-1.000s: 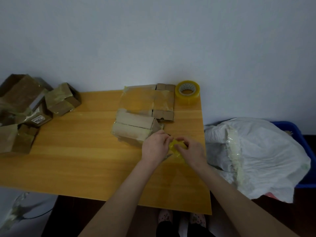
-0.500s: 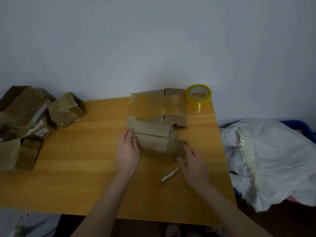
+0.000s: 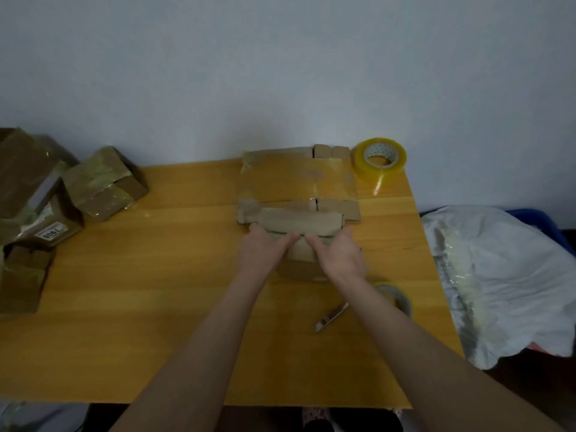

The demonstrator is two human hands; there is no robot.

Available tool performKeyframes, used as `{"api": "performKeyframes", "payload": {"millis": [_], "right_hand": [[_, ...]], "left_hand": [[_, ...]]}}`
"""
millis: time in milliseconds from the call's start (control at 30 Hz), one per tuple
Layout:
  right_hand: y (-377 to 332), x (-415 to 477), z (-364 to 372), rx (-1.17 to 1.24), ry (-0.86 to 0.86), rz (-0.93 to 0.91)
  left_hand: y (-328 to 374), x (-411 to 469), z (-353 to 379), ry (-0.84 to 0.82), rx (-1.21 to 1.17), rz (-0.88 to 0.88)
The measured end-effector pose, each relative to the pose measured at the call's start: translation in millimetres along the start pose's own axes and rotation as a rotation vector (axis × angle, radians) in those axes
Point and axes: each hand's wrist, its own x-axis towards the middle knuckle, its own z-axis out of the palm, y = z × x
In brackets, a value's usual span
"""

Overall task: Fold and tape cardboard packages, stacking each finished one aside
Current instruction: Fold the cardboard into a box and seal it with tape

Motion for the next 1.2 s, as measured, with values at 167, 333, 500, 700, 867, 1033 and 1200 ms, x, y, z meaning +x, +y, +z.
{"api": "performKeyframes", "payload": {"millis": [167,333,500,700,867,1033,1200], "right_hand": [[16.1,10.1,1.0,0.032,0.030,-0.075],[25.0,12.1,3.6,0.075,0.033,-0.149],[28.3,28.1,-13.2,0.219,-0.152,-0.269],[6.2,8.1,-18.1,0.225,-0.409,-0.237],[-9.6,-25.6,10.1,0.098,-0.352,-0.408],[-9.9,-45.1,25.2,0.105,-0.326,-0.394],[-7.3,-38.7,23.0,0.203,-0.234,-0.293]], "left_hand": [[-17.5,4.0,3.2,0.184,-0.074,0.128],[-24.7,0.7,11.9,0.154,-0.345,0.116],[-31.3,-9.5,0.9,0.092,-0.446,-0.020],[-39.3,-68.0,12.9,-0.134,-1.051,-0.407],[-54.2,-66.3,-11.4,-0.050,-0.923,-0.244],[-71.4,-63.8,-24.9,-0.067,-0.856,-0.178],[-53.8,-46.0,-30.1,-0.085,-0.735,-0.078]]}}
